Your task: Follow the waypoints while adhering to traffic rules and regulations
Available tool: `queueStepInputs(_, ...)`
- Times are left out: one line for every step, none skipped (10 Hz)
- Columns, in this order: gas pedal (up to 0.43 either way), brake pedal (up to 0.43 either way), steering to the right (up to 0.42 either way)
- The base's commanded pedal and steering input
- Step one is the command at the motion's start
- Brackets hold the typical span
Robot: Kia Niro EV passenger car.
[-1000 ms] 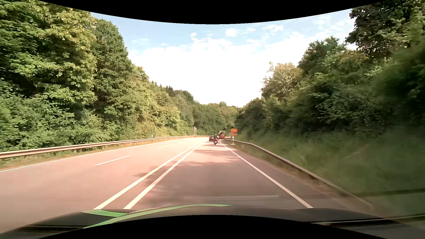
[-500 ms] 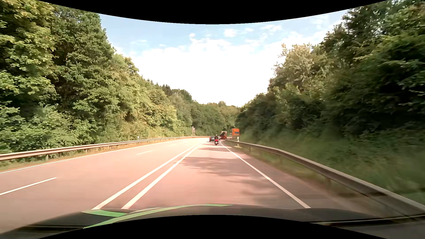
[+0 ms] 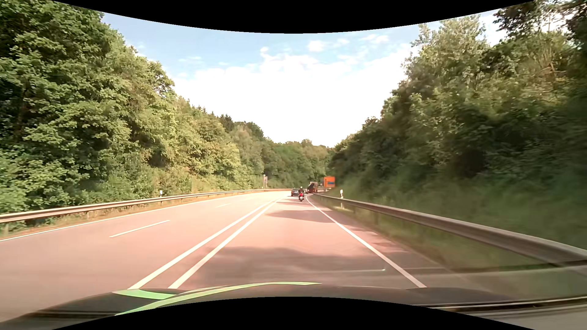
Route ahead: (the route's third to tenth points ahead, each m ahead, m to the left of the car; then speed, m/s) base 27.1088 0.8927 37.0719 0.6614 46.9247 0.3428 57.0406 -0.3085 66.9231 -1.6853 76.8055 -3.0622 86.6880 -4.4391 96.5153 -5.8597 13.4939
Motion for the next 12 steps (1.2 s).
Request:
queueStepInputs(0.087, 0.000, 0.001)
queueStepInputs(0.087, 0.000, 0.001)
queueStepInputs(0.087, 0.000, 0.000)
queueStepInputs(0.087, 0.000, 0.001)
queueStepInputs(0.087, 0.000, 0.000)
queueStepInputs(0.087, 0.000, 0.000)
queueStepInputs(0.087, 0.000, 0.001)
queueStepInputs(0.087, 0.000, 0.001)
queueStepInputs(0.087, 0.000, 0.001)
queueStepInputs(0.087, 0.000, 0.001)
queueStepInputs(0.087, 0.000, 0.001)
queueStepInputs(0.087, 0.000, 0.002)
